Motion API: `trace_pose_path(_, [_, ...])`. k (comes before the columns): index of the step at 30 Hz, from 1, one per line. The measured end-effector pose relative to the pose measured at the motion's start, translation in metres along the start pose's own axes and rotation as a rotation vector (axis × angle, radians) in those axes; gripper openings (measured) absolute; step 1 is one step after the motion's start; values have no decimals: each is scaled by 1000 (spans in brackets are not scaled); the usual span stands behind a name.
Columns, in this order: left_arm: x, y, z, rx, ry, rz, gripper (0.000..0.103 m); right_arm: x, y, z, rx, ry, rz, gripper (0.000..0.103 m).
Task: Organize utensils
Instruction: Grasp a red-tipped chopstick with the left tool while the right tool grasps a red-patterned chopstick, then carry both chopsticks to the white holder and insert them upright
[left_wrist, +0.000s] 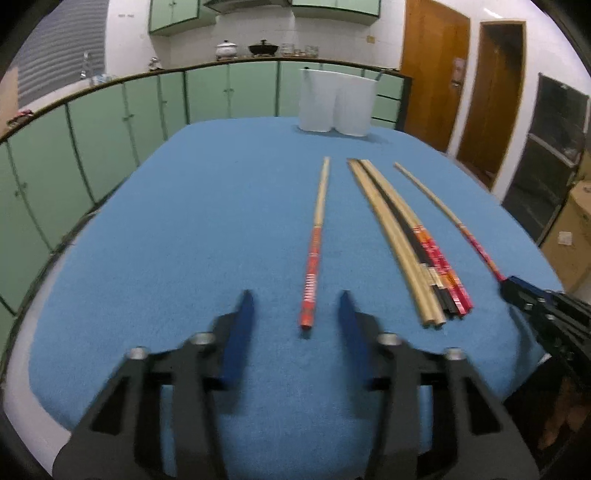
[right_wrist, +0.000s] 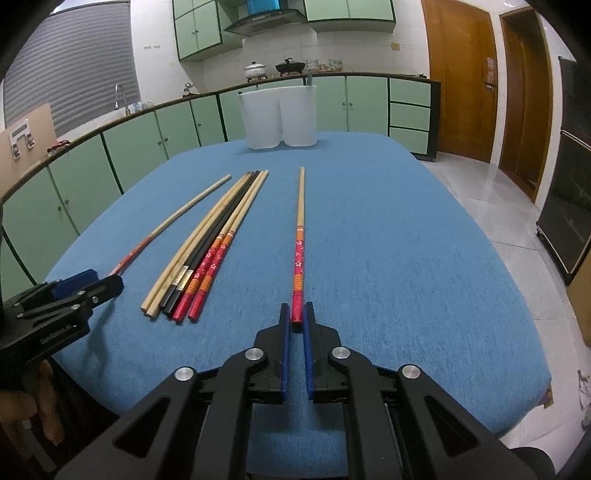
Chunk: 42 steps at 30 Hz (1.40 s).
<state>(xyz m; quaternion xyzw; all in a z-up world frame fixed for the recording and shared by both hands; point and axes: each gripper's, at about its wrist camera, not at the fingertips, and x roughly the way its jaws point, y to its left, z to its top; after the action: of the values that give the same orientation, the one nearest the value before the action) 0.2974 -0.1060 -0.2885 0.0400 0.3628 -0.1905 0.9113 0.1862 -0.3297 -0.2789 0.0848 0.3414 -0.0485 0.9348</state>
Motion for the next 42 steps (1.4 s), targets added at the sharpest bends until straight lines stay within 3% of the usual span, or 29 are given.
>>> trace_pose_path(1, [0,0,1,-1,6,-21,5,0,0,0,-1,1,3,7])
trace_pose_path(5, [-4,-1,1,-33,20,-88,5,-2,-1,4,17,8,21,6])
trace_pose_path(11, [-31,1,9,-101,0,-126,5,-26,3,12,28,-38,41,6])
trace_pose_path(18, [-65,0,21,-123,-45,-121,5,-57,3,24,57,-94,53,6])
trace_pose_path(28, [-115,2,54,-97,-139,-113,5,-110,3,76,32,-212,67,6])
trace_pose_path(33, [-131,0,75,-69,-176,-123,5,-119,7,98,-17,-216,72,6])
trace_pose_path(42, [-137,-6,99,-9,-182,-147,5,-112,19,141,-119,-139,81,6])
